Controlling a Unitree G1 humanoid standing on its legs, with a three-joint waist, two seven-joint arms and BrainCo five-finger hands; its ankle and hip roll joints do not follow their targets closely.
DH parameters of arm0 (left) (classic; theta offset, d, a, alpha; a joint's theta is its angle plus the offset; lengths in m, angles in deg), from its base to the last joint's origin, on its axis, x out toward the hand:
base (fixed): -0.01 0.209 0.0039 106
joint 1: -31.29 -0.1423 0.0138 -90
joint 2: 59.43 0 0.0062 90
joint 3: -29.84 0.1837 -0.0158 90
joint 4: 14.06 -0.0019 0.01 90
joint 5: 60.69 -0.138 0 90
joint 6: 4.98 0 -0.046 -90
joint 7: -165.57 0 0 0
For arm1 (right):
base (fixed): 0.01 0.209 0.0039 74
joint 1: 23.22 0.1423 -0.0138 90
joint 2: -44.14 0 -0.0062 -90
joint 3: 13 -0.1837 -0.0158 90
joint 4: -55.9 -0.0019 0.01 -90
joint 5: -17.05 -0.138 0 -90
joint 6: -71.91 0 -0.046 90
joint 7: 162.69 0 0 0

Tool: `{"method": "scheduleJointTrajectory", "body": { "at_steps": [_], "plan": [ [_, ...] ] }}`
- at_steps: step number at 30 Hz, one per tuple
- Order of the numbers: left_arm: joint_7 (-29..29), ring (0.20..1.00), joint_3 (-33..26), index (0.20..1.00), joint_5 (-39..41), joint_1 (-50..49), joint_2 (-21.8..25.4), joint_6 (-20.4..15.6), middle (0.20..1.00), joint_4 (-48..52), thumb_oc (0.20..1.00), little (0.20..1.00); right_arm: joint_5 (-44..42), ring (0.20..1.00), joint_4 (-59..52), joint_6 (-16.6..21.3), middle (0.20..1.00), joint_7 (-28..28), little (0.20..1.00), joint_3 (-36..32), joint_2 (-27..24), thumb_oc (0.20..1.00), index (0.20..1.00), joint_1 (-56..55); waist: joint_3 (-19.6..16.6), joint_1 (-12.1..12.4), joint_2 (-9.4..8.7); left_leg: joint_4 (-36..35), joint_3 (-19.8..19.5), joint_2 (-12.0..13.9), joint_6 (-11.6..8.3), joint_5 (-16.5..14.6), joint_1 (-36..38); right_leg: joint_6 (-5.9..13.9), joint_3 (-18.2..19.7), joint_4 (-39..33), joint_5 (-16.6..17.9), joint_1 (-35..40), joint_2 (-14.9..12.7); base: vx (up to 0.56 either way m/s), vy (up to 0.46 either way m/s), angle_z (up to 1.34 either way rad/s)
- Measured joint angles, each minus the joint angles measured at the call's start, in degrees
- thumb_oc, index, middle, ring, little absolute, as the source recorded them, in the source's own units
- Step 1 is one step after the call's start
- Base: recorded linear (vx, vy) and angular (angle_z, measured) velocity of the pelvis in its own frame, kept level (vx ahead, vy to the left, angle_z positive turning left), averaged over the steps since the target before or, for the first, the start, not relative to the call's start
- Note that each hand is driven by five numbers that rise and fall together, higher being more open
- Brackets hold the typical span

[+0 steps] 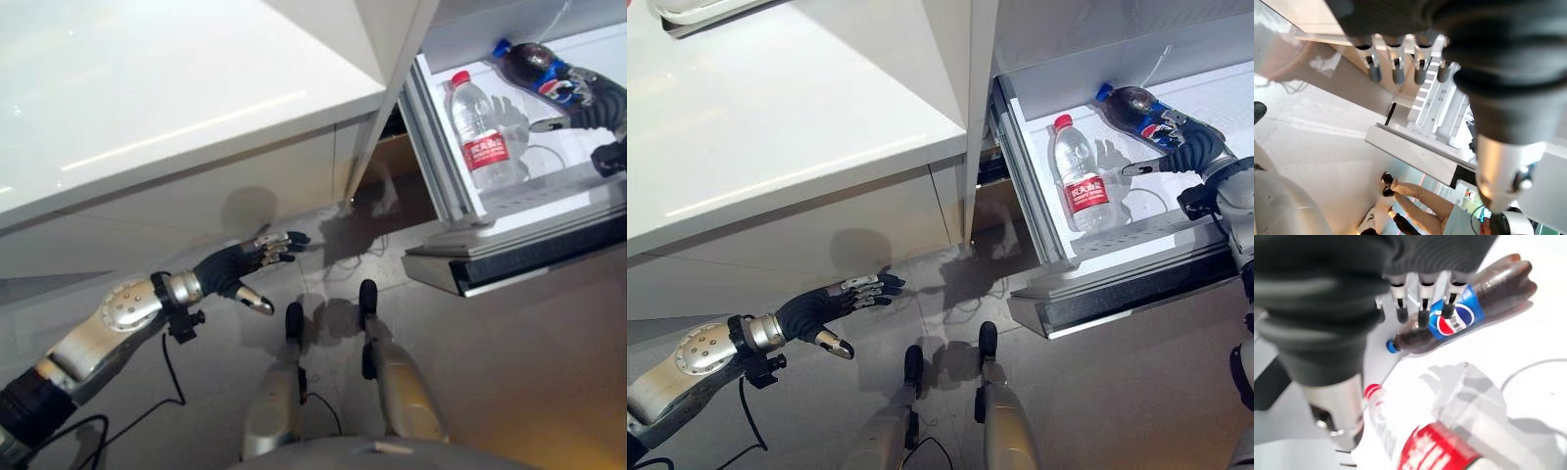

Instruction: Take the drinks into the refrigerator

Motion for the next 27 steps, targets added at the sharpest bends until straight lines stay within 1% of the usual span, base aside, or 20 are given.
{"method": "scheduleJointTrajectory", "body": {
  "at_steps": [8,11,13,15,21,23,24,25,26,27],
  "plan": [
    [0.0,1.000,0.0,1.000,0.0,1.3,-0.3,0.0,1.000,0.0,1.000,1.000,-0.1,1.000,-0.6,0.0,1.000,0.0,1.000,0.1,0.1,1.000,1.000,-0.2,0.0,-0.1,0.04,0.7,-0.1,0.0,0.00,0.0,0.4,-0.16,0.0,0.0,0.1,0.8,-0.2,0.00,0.000,0.00],
    [0.0,1.000,0.0,1.000,0.0,2.1,-1.3,0.0,1.000,-0.1,1.000,1.000,-2.0,1.000,-3.2,0.0,1.000,-0.3,1.000,-0.5,0.6,1.000,1.000,-1.4,0.0,-0.3,0.04,0.8,-0.2,0.0,0.00,0.0,0.9,-0.36,-0.1,0.0,0.2,1.3,-0.2,0.00,0.000,0.00],
    [0.0,1.000,-0.1,1.000,0.0,2.3,-2.5,0.0,1.000,0.0,1.000,1.000,-4.5,1.000,-7.1,0.1,1.000,-0.3,1.000,-2.9,0.7,1.000,1.000,-4.6,0.0,-0.3,0.04,0.8,-0.2,0.0,0.00,0.0,1.8,-0.35,-0.1,0.0,0.2,2.3,-0.2,0.00,0.000,0.00],
    [0.0,1.000,-0.1,1.000,0.0,2.3,-2.6,0.0,1.000,0.0,1.000,1.000,-7.1,1.000,-11.0,0.3,1.000,-0.3,1.000,-5.3,0.8,1.000,1.000,-6.7,0.0,-1.1,0.02,0.8,-0.6,0.0,-0.01,0.0,2.4,-0.36,-0.2,0.0,0.3,3.1,-0.2,0.03,0.008,0.08],
    [-0.1,1.000,-0.2,1.000,0.1,2.3,-2.6,0.0,1.000,0.0,1.000,1.000,-9.6,1.000,-14.7,0.5,1.000,-0.3,1.000,-7.6,0.0,1.000,1.000,-8.1,-0.1,-1.9,-0.03,1.2,-0.8,-0.1,-0.07,0.0,3.3,-0.71,-0.3,0.0,0.5,4.2,-0.1,0.01,0.011,0.01],
    [-0.1,1.000,-0.2,1.000,0.1,2.0,-2.7,0.0,1.000,0.0,1.000,1.000,-10.3,1.000,-19.3,0.8,1.000,-0.7,1.000,-8.3,-2.4,1.000,1.000,-9.3,-0.1,-2.6,-0.06,1.3,-0.8,0.0,-0.11,0.0,3.3,-0.86,-0.3,0.0,0.6,4.3,0.0,0.04,0.032,0.00],
    [-0.1,1.000,-0.2,1.000,0.0,2.1,-2.7,0.0,1.000,0.0,1.000,1.000,-10.4,1.000,-20.3,1.0,1.000,-0.7,1.000,-8.9,-2.8,1.000,1.000,-9.8,-0.1,-2.8,-0.07,1.3,-0.8,0.0,-0.12,0.0,3.3,-0.86,-0.3,0.0,0.6,4.3,0.0,0.04,0.034,-0.01],
    [-0.2,1.000,-0.5,1.000,0.0,2.1,-2.8,0.0,1.000,-0.1,1.000,1.000,-11.4,1.000,-22.3,1.4,1.000,-0.7,1.000,-10.2,-4.0,1.000,1.000,-10.9,-0.1,-3.1,-0.09,1.4,-0.7,0.0,-0.14,0.0,3.5,-0.89,-0.2,0.0,0.6,4.5,0.0,0.04,0.025,-0.04],
    [-0.2,1.000,-1.2,1.000,0.0,1.9,-3.0,0.0,1.000,-0.1,1.000,1.000,-12.0,1.000,-24.0,1.9,1.000,-0.7,1.000,-13.4,-4.4,1.000,1.000,-13.0,-0.1,-3.0,-0.10,1.4,-0.6,0.0,-0.15,0.0,3.9,-0.90,-0.1,0.0,0.6,4.8,0.0,0.04,0.032,-0.06],
    [-0.2,1.000,-1.8,1.000,0.0,1.9,-3.2,0.0,1.000,-0.1,1.000,1.000,-12.4,1.000,-25.2,2.1,1.000,-0.8,1.000,-14.8,-4.8,1.000,1.000,-14.4,-0.1,-3.0,-0.10,1.3,-0.6,0.0,-0.15,0.0,4.1,-0.90,-0.1,0.0,0.6,4.9,0.1,0.03,0.021,-0.07]
  ]
}}
